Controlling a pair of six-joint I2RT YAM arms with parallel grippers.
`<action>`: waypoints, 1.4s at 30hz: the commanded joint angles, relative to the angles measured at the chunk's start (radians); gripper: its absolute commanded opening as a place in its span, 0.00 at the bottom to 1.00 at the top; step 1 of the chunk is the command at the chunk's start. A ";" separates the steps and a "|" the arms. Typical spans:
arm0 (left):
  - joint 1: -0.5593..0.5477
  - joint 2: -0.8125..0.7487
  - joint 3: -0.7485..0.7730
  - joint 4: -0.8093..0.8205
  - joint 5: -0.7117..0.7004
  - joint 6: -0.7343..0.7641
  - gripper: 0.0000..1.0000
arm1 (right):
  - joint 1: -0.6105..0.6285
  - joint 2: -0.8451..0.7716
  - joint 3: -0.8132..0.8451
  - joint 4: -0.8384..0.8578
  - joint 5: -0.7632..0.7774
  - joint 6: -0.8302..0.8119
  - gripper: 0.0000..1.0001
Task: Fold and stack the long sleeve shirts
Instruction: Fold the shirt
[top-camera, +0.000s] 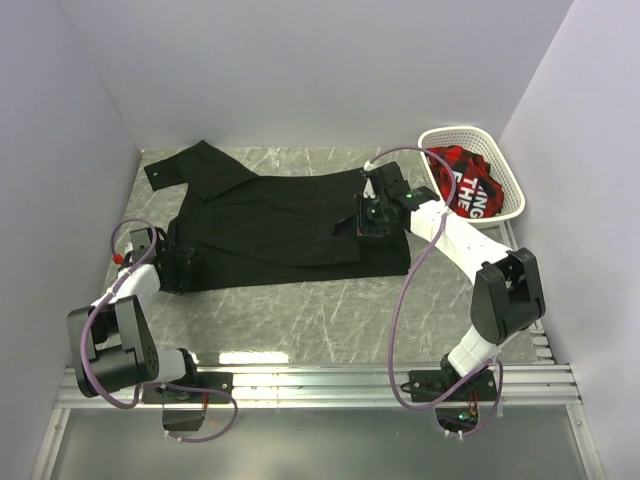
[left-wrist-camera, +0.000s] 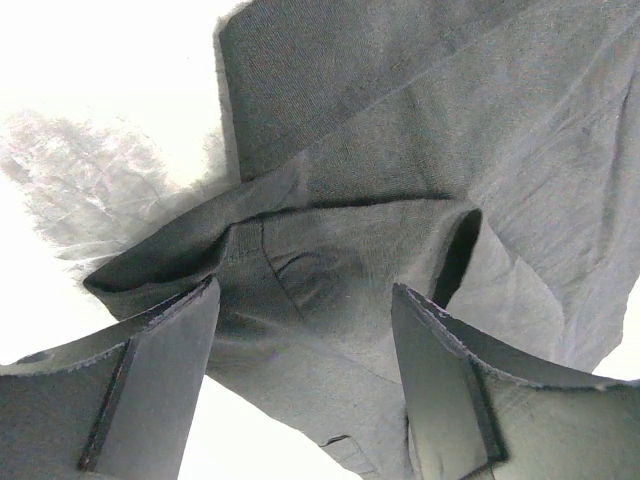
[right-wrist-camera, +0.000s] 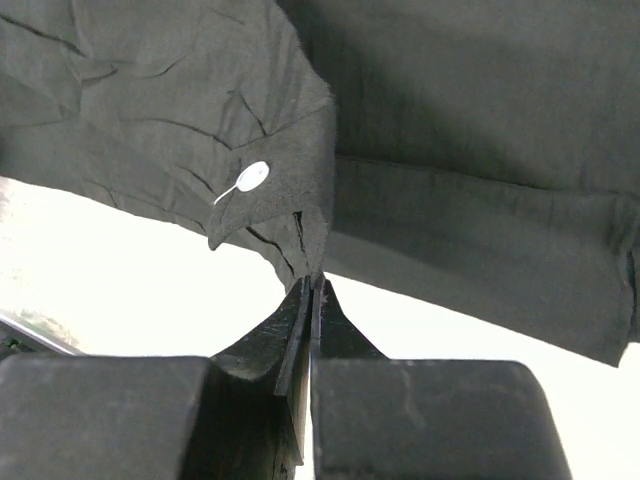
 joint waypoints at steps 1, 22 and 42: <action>0.004 -0.015 -0.020 -0.031 -0.023 0.016 0.76 | -0.034 -0.057 0.002 -0.008 0.027 0.013 0.00; 0.006 -0.021 -0.008 -0.031 -0.003 0.038 0.79 | -0.078 0.129 -0.037 0.019 0.211 0.062 0.24; -0.306 -0.111 0.251 -0.012 -0.049 0.145 0.82 | -0.112 0.027 -0.164 0.468 -0.094 0.264 0.53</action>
